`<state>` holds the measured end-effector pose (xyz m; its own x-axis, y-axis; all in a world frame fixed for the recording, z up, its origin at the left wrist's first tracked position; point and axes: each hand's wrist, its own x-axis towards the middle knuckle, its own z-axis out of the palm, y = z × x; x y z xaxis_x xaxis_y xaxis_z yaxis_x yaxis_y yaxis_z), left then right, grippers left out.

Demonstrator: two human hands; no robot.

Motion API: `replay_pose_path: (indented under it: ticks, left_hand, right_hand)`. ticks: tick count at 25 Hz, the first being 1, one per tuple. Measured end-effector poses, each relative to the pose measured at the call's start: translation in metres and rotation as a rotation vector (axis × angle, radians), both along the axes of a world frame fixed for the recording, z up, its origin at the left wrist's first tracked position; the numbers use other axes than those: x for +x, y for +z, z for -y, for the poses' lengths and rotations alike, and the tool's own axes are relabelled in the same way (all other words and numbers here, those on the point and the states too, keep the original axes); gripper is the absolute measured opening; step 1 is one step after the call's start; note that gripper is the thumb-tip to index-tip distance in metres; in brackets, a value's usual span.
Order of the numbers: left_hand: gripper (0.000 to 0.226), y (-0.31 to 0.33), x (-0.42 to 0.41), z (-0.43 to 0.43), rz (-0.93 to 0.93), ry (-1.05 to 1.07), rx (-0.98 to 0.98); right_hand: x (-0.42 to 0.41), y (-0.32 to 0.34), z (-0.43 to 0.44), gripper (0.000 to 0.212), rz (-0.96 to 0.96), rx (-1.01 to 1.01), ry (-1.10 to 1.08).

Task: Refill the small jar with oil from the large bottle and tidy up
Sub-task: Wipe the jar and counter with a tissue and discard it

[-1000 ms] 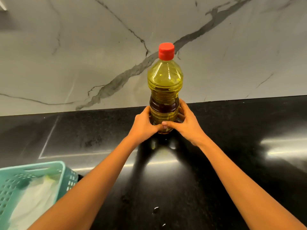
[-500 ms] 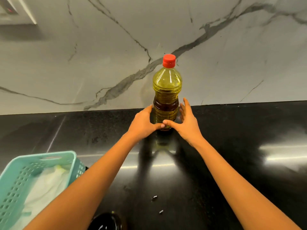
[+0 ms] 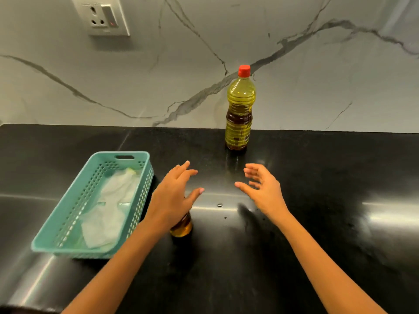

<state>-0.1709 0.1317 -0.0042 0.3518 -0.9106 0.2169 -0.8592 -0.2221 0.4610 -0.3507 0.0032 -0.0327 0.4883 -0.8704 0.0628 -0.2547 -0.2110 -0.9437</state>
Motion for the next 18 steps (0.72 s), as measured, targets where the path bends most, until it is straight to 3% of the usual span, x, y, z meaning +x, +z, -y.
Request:
replay_pose_path:
  ticks: [7,14,18]
  left_hand:
    - [0.048,-0.014,0.015,-0.095,0.161,0.224,-0.128]
    - [0.055,-0.027,0.066,-0.152,0.168,0.39,-0.121]
    - [0.064,-0.036,0.102,-0.176,0.202,0.418,-0.078]
  right_hand:
    - [-0.01,-0.004,-0.073,0.038,-0.018,-0.036,0.062]
    - [0.051,0.043,-0.126,0.033,0.014,-0.36,0.227]
    - [0.117,0.048,-0.161,0.035,-0.09,-0.522,0.379]
